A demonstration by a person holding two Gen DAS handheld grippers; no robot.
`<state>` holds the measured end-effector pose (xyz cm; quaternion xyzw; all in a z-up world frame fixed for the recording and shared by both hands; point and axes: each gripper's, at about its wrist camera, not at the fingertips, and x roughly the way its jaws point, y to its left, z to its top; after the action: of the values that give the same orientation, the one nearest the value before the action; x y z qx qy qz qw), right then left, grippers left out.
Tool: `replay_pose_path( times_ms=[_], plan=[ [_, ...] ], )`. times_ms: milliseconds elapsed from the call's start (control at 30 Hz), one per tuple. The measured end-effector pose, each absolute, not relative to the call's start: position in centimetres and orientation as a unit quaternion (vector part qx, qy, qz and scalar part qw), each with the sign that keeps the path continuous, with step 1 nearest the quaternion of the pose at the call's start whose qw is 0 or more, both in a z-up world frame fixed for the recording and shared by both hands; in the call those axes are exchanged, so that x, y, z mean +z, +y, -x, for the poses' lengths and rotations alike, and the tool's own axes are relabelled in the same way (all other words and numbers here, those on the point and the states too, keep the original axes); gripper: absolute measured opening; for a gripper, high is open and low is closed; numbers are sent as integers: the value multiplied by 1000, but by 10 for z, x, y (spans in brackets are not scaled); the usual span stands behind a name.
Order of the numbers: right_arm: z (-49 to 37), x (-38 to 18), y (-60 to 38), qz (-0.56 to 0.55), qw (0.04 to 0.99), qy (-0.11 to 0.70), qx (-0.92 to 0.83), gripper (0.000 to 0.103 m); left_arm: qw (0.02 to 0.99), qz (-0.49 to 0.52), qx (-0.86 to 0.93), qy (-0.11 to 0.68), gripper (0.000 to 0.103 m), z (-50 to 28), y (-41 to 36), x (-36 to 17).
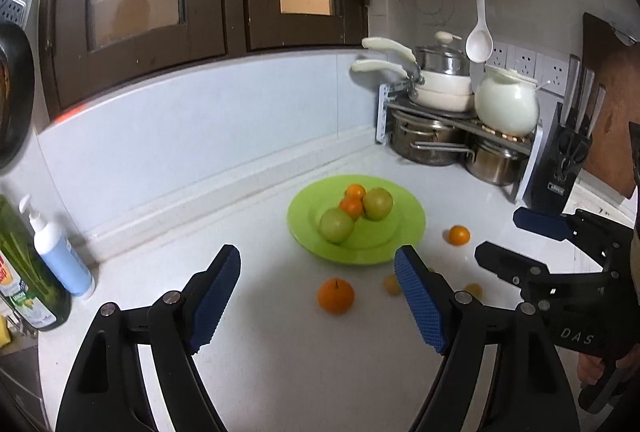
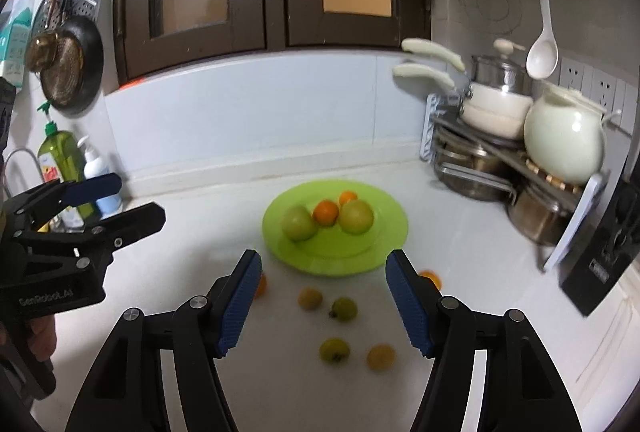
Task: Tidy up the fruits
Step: 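Grasp the large orange with the left tool while the right tool grasps a green fruit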
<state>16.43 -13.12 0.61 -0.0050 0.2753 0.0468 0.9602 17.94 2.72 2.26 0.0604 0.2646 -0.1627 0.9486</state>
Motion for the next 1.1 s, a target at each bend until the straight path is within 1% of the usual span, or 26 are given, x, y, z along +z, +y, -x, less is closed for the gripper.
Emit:
replay_pose_path(
  times_ms=[133, 400, 800, 1100],
  plan=[
    [-158, -9, -122, 16, 957, 285, 46, 65, 943, -65, -170, 279, 80, -177, 31, 10],
    [-157, -34, -117, 6, 949, 314, 37, 65, 934, -78, -177, 302, 80, -178, 37, -13],
    [-167, -66, -113, 12, 937, 350, 7, 65, 915, -111, -195, 336, 80, -203, 32, -48],
    [-184, -89, -121, -8, 924, 383, 0, 65, 905, -129, -213, 346, 80, -224, 22, -66]
  ],
)
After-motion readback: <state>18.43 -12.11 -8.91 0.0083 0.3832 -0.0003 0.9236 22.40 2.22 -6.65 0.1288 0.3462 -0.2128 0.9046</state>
